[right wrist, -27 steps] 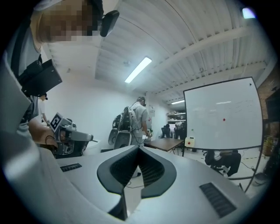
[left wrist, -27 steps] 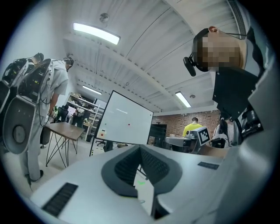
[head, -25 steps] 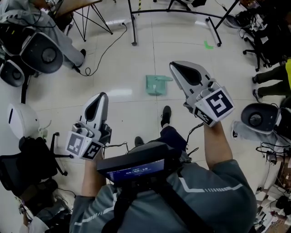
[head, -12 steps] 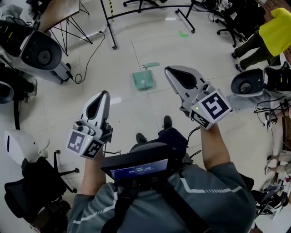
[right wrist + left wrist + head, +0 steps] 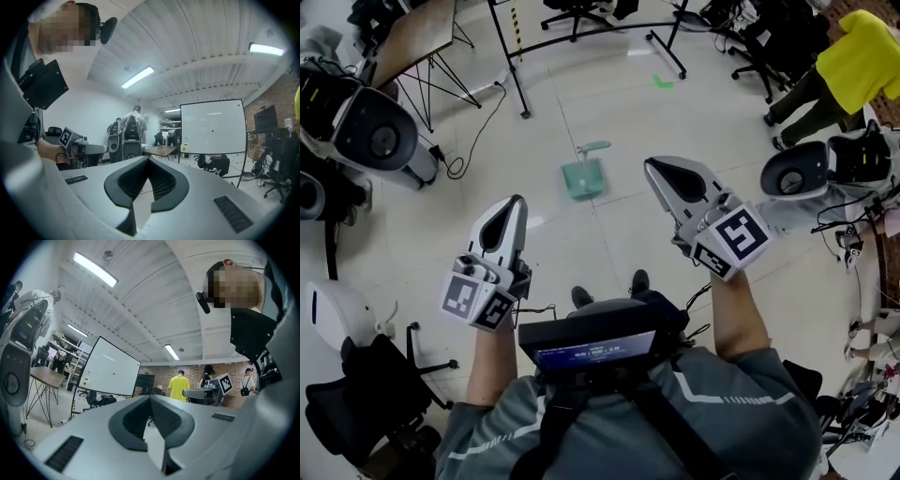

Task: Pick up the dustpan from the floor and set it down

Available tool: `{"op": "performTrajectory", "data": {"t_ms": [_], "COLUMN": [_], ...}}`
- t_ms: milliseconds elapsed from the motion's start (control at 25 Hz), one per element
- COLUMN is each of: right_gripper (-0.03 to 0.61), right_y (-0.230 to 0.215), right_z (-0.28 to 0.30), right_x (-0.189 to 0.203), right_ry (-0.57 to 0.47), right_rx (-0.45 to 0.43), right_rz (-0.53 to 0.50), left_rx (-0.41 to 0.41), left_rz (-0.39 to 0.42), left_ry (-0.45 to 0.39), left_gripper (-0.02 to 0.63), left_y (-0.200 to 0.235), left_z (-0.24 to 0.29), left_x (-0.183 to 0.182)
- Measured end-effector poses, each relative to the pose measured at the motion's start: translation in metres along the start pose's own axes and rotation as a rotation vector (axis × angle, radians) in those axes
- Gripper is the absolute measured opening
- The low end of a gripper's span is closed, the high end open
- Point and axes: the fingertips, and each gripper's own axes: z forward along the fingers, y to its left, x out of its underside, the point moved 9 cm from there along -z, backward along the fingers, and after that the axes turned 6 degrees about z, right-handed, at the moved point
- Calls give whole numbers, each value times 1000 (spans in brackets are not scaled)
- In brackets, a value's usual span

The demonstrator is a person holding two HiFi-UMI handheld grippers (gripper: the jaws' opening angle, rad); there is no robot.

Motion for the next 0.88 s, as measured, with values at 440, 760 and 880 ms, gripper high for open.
{"op": "performTrajectory", "data": {"t_ms": [440,760,880], "right_gripper": [15,15,15], "right_y": [-33,-46,-49], "right_z": [-36,-52,-60], "right_x": [-24,-28,-27], "right_ry": [-33,-40,-42], "right_rx": [-59,-91,-88], "right_rz": [-6,-20,-13], "left_rx": [-51,-89,-81], "left_rz": [51,56,59], "left_ry": [-21,-6,-4], "left_gripper": [15,15,15], "left_y": [-48,-70,-79], "left_z": [32,39,43], "left_x": [-20,-20,-21]}}
